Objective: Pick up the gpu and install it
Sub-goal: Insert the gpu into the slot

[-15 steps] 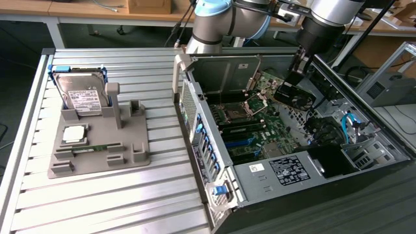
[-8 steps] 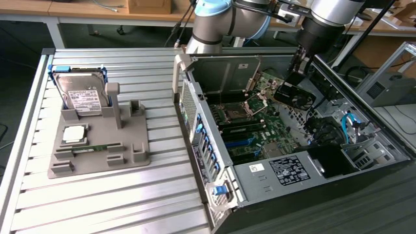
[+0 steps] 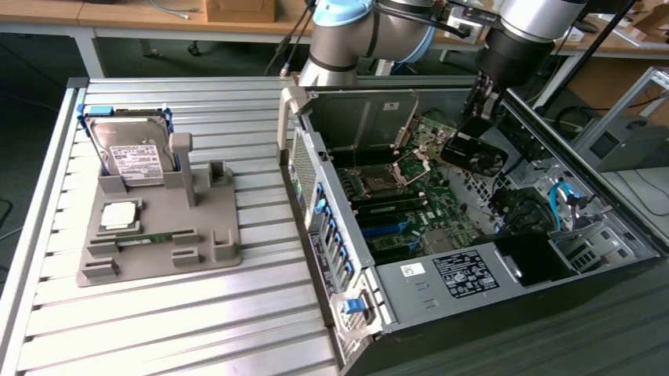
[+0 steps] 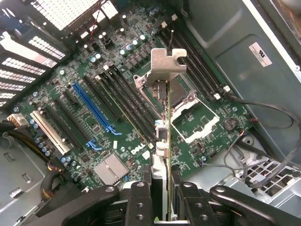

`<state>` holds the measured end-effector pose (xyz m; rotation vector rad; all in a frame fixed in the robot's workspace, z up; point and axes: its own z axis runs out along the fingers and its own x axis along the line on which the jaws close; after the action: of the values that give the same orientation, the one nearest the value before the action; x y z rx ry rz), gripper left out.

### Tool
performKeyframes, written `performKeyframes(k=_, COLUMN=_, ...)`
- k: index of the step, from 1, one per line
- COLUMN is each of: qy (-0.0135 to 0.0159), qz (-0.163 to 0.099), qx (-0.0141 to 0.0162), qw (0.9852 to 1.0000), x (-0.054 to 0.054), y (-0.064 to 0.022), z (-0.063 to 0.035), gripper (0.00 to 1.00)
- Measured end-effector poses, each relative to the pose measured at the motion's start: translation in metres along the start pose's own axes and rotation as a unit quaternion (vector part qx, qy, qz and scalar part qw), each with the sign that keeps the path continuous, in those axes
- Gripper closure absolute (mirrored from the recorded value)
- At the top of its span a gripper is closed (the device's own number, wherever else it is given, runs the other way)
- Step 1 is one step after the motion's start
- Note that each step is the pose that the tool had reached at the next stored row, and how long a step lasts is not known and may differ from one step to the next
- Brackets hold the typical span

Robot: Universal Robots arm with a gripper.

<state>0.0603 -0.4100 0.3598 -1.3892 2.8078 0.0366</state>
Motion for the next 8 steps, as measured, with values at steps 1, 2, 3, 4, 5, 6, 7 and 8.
performKeyframes(k=1, qy=0.0, qz=-0.002, qx=0.0, qw=1.0, x=0.0, y=0.0, z=0.0, gripper=0.73)
performKeyframes(k=2, qy=0.0001, qz=-0.004, qx=-0.0001, qw=1.0, x=0.0, y=0.0, z=0.0, gripper=0.73)
performKeyframes(k=3, qy=0.0001, qz=-0.007, qx=-0.0002, qw=1.0, x=0.0, y=0.0, z=0.0, gripper=0.73)
performKeyframes(k=4, qy=0.0001, qz=-0.01, qx=-0.0002, qw=1.0, x=0.0, y=0.0, z=0.0001, gripper=0.73)
performKeyframes(k=5, qy=0.0002, qz=-0.012, qx=-0.0002, qw=0.9999, x=0.0, y=0.0, z=0.0, gripper=0.73)
performKeyframes(k=6, qy=0.0002, qz=-0.014, qx=-0.0003, qw=0.9999, x=0.0, y=0.0, z=0.0001, gripper=0.73)
performKeyframes(k=7, qy=0.0003, qz=-0.017, qx=-0.0003, qw=0.9999, x=0.0, y=0.0, z=0.0, gripper=0.73)
performKeyframes(k=8, qy=0.0004, qz=-0.019, qx=-0.0003, qw=0.9998, x=0.0, y=0.0, z=0.0001, gripper=0.73)
